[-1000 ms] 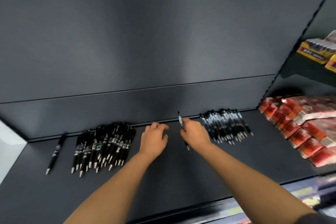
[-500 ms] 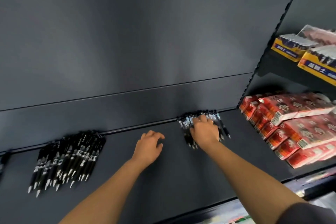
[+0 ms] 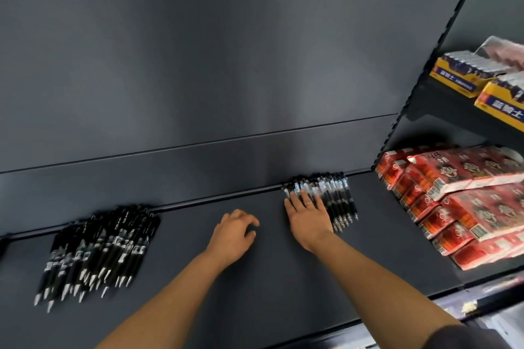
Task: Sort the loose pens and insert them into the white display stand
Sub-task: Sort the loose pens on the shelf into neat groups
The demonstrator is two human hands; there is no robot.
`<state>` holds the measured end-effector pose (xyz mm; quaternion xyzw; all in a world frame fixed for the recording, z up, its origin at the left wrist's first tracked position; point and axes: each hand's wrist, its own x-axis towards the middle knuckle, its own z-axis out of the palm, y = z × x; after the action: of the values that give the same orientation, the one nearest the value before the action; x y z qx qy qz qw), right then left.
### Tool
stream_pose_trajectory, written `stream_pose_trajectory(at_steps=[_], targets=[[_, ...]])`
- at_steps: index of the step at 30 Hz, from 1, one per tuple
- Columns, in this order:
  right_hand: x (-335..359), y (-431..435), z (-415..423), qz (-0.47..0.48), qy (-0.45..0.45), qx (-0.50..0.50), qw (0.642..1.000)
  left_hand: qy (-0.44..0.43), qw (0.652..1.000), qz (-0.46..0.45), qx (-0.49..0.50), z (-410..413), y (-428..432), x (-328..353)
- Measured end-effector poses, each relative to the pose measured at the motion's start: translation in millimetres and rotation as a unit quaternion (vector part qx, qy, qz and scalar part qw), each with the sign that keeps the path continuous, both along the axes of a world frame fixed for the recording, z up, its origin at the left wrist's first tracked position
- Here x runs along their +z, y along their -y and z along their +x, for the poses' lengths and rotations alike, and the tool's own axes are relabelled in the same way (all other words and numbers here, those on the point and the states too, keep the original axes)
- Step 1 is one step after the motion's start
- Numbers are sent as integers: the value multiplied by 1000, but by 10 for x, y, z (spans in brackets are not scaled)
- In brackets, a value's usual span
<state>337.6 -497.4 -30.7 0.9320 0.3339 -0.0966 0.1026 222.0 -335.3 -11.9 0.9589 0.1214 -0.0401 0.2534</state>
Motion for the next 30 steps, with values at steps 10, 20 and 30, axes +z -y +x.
stream_pose_trajectory(at_steps=[10, 20, 30], targets=[[249, -867, -467, 159, 0, 141, 977, 31, 997, 18, 72, -499, -505, 91], [459, -2257, -1442, 214, -89, 218, 948, 101, 972, 53, 204, -1406, -1640, 220], [462, -3393, -2426, 246, -167, 155, 942, -41, 939, 100, 327, -2478, -2914, 40]])
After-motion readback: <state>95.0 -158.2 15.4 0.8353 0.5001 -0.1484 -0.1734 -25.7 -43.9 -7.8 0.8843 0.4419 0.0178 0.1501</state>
